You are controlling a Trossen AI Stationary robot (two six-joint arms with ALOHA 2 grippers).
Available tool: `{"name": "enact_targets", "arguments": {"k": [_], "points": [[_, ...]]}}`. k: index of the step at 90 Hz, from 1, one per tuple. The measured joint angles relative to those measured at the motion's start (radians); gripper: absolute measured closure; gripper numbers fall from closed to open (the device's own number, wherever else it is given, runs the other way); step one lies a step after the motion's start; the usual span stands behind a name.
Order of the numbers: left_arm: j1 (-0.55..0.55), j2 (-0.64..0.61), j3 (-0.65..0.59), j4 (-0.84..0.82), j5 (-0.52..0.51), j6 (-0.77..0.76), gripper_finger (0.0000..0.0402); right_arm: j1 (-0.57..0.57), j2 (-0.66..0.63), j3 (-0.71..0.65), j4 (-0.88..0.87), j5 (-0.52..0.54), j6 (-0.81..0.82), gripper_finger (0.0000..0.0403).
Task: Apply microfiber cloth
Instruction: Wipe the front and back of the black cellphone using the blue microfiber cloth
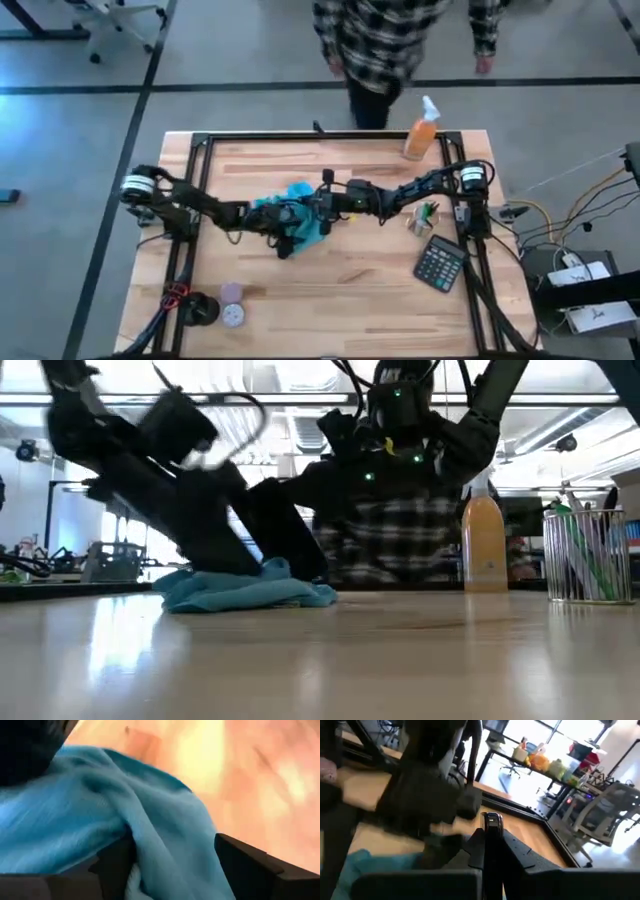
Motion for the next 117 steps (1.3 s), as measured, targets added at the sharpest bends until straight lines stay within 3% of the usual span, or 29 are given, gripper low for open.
{"name": "enact_targets", "arguments": {"k": [9,19,35,42,56,78,104,117], "points": [[-0.025,-0.090,-0.056,-0.019,-0.041,-0.013,0.0150,0.002,-0.018,-0.009,0.004,-0.003,0.011,0.0393],[-0.047,-0.106,-0.099,-0.003,-0.140,-0.013,0.0158,0.002,-0.080,-0.037,0.006,-0.002,0.010,0.0393],[-0.048,0.018,-0.107,0.147,-0.161,0.032,0.0170,0.002,-0.185,-0.103,-0.030,0.003,0.011,0.0393],[-0.048,0.111,-0.059,0.238,-0.162,0.094,0.0174,0.002,-0.238,-0.127,-0.081,0.002,0.016,0.0393],[-0.045,0.289,0.067,0.263,-0.197,0.199,0.0176,0.010,-0.298,-0.160,-0.173,-0.003,0.020,0.0393],[-0.043,0.490,0.231,0.364,-0.213,0.246,0.0173,0.041,-0.442,-0.259,-0.238,-0.007,0.032,0.0393],[-0.014,0.634,0.425,0.410,-0.226,0.296,0.0179,0.056,-0.600,-0.416,-0.251,0.049,0.092,0.0393],[0.001,0.628,0.468,0.388,-0.233,0.300,0.0160,0.062,-0.626,-0.465,-0.210,0.107,0.120,0.0391]]}}
